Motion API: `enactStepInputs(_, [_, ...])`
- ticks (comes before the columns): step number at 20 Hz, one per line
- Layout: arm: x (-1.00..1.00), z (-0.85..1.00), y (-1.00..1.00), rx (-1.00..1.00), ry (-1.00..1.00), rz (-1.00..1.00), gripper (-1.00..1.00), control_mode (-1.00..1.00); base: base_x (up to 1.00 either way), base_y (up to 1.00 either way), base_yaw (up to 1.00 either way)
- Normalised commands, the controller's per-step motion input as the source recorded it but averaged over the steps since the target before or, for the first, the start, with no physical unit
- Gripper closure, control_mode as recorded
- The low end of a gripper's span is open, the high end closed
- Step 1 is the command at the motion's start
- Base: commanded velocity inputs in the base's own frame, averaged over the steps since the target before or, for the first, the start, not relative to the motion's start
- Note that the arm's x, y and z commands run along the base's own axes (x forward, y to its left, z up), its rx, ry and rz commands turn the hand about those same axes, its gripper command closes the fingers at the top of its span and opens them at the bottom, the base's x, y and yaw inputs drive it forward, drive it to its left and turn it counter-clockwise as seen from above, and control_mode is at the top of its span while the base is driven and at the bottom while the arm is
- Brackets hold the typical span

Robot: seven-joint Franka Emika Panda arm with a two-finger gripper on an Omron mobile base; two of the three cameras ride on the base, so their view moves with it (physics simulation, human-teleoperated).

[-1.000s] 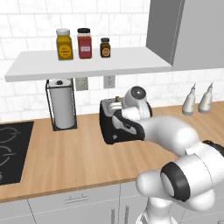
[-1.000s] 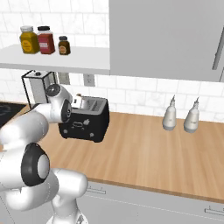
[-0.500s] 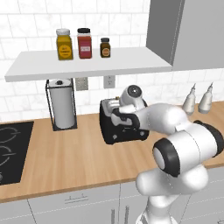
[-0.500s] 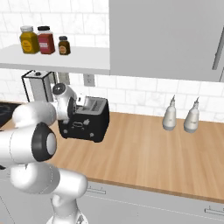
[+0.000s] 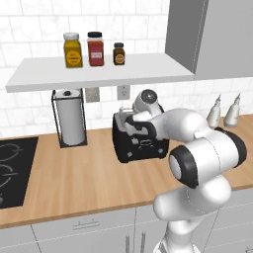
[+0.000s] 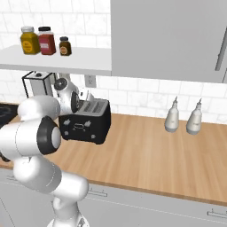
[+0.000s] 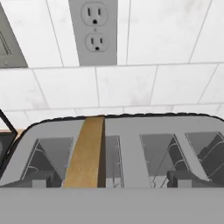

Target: Start the toaster. Once the lever pops up, take the bread to the plate on the dining counter.

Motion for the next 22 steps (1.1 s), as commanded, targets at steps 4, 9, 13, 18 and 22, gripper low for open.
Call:
enactStepInputs(4, [0.03, -0.26, 0.01, 0.0, 0.0, -0.02, 1.0, -1.0, 0.0, 0.0, 0.0])
enactStepInputs(9, [0.0, -0.24, 0.0, 0.0, 0.0, -0.03, 1.0, -1.0, 0.0, 0.0, 0.0])
enactStepInputs(13, [-0.07, -0.02, 0.0, 0.0, -0.03, -0.02, 1.0, -1.0, 0.0, 0.0, 0.0])
enactStepInputs(18, [-0.47, 0.11, 0.0, 0.0, -0.19, -0.02, 1.0, -1.0, 0.0, 0.0, 0.0])
enactStepInputs(22, [-0.73, 0.78, 0.0, 0.04, -0.23, -0.03, 1.0, -1.0, 0.0, 0.0, 0.0])
